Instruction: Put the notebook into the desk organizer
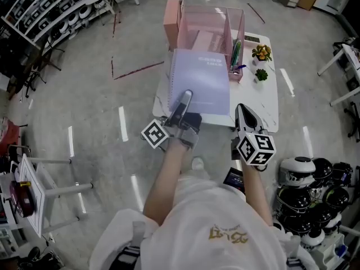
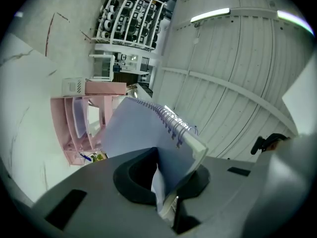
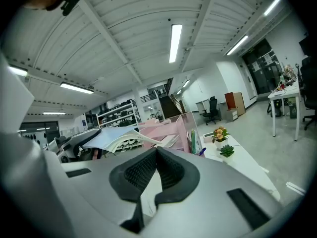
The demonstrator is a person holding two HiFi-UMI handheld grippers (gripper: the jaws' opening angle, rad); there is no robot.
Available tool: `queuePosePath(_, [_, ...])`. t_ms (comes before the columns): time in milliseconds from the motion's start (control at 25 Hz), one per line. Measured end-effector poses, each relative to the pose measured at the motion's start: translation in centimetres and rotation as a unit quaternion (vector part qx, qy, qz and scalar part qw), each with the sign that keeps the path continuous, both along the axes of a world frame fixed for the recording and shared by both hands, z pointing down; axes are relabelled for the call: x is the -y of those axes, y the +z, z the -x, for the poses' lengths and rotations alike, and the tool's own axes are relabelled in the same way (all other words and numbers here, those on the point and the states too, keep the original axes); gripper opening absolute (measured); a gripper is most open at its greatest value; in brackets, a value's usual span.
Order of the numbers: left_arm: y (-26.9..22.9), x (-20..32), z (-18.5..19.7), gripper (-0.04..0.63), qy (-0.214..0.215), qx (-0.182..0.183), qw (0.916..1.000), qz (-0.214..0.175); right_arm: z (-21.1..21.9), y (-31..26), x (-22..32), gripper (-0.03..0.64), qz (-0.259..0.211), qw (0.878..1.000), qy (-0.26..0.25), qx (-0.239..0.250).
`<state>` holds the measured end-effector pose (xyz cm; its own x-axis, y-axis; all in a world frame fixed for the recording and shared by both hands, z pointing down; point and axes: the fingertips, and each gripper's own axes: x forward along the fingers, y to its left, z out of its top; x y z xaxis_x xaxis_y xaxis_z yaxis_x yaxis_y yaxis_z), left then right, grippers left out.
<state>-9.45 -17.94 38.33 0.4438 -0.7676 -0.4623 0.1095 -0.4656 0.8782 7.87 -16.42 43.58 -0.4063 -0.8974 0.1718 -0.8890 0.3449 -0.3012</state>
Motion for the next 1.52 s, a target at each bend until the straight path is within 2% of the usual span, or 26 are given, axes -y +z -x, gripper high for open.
queuePosePath(200, [-0.6,4.3,0.1,0.055,0.024,0.0,0.9996,-0.013,0.7,0.3,4.2,0.012,0.004,1.0,0.011,0.007])
queuePosePath(320, [-1.3,6.1,0.0,0.055,0.039,-0.013,0.9988,-0.027,0.7,0.7,5.8,0.012,0.007,1.0,0.019,0.007])
queuePosePath(440, [-2.8,7.6,0.2,0.058,0.051,-0.029,0.9974,-0.041,0.8,0.6,7.4,0.012,0.006,1.0,0.025,0.005])
queuePosePath(720, [-4.9,8.7,-0.7,0.058,0.08,-0.037,0.9946,-0.056,0.9,0.4,8.9,0.012,0.001,0.999,0.038,0.012])
queuePosePath(1120, [-6.3,10.1,-0.8,0.058,0.081,-0.044,0.9929,-0.075,0.1,-0.8,8.7,0.012,-0.014,0.999,0.048,0.012])
queuePosePath(1520, [-6.2,14.4,-1.0,0.058,0.074,-0.057,0.9926,-0.077,-1.0,-0.5,11.8,0.012,-0.012,0.999,0.048,0.011])
